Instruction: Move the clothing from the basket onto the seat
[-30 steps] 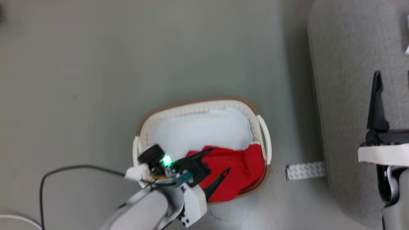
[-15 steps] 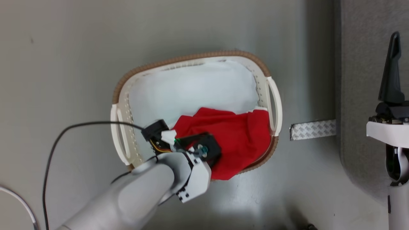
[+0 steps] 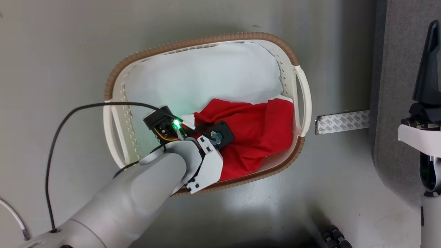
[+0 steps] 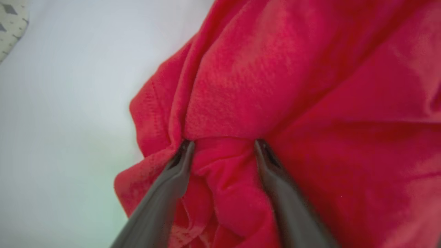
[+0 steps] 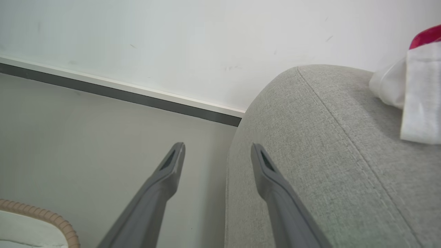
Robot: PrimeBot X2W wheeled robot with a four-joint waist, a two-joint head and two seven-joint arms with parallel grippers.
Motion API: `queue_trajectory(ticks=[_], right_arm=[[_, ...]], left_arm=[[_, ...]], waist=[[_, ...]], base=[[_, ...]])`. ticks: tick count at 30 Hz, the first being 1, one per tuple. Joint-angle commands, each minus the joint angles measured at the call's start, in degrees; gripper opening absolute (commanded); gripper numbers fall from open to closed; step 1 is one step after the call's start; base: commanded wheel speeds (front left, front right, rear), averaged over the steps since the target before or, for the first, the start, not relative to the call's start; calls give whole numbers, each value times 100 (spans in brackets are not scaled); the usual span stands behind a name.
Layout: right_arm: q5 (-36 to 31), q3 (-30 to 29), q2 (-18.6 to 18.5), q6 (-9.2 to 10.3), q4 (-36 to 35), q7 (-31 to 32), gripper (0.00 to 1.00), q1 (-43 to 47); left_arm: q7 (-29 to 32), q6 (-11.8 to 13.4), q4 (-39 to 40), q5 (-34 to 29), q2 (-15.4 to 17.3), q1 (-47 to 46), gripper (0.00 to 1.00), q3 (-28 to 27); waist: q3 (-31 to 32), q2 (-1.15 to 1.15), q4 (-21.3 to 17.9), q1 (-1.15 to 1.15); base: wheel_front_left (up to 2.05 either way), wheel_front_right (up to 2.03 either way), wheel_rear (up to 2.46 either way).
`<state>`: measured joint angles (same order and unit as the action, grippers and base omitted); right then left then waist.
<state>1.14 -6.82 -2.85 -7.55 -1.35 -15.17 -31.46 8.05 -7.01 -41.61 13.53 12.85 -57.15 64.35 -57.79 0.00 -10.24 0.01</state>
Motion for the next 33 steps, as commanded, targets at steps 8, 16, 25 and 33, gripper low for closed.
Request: queue_trajectory(ticks=[8, 16, 25, 33], right_arm=[[15, -166, -9, 13, 99, 4, 100, 106], [26, -230, -11, 13, 465, 4, 100, 324], [-51, -280, -12, 13, 910, 4, 100, 765], [-92, -377, -11, 13, 1256, 4, 100, 1309]], left_arm=[[-495, 2, -360, 192, -232, 6, 0, -71], [-1050, -10, -266, 804, -175, 410, 0, -431], [-1309, 155, 448, 1454, -14, 1086, 0, -836], [-1269, 566, 1471, 1865, 288, 1706, 0, -1167]], waist=[[295, 0, 99, -1], [1382, 0, 313, -1], [2752, 0, 574, -1], [3843, 0, 799, -1]], base=[[0, 0, 0], [0, 0, 0], [0, 0, 0], [0, 0, 0]])
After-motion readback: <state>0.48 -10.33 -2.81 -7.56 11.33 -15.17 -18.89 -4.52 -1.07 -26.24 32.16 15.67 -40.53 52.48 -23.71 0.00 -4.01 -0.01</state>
